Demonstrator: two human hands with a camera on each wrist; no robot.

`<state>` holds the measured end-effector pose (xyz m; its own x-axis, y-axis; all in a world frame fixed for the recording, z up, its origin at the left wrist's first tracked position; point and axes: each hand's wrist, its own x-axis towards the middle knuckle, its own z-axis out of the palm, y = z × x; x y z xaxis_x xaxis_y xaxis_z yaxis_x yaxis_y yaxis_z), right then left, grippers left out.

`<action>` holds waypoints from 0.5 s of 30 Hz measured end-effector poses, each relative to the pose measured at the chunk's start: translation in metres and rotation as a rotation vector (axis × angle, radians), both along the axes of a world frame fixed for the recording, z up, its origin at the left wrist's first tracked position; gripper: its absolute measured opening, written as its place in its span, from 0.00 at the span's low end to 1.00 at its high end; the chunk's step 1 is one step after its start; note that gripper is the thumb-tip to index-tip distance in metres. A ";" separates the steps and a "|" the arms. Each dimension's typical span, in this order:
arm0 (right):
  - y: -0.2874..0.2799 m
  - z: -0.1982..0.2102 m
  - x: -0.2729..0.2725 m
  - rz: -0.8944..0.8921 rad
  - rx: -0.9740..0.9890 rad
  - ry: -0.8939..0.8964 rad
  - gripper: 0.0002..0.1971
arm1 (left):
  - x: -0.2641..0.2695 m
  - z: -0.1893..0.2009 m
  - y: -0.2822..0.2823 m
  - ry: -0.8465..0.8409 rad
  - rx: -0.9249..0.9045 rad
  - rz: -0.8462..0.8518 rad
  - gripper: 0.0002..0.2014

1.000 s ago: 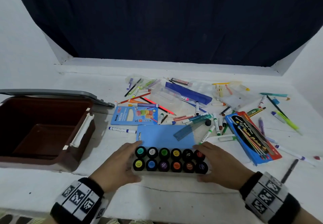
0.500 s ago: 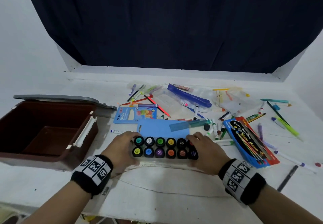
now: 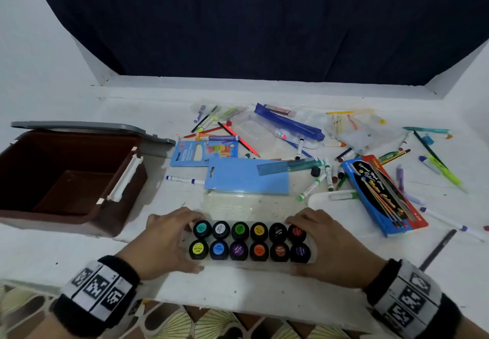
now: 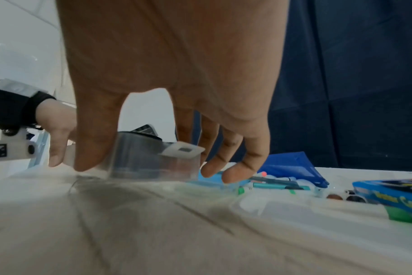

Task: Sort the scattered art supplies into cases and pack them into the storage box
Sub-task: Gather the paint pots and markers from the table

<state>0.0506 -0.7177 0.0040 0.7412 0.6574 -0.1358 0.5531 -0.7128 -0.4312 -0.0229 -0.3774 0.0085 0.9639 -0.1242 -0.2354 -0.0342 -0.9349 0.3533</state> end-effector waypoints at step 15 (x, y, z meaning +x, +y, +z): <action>0.019 0.003 0.014 -0.422 0.115 0.252 0.38 | 0.022 0.004 -0.017 0.174 -0.383 0.276 0.26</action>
<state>0.0649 -0.6988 0.0065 0.8991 0.3287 -0.2891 0.0953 -0.7916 -0.6035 -0.0005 -0.3947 0.0126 0.9234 0.0208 -0.3832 0.2861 -0.7028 0.6513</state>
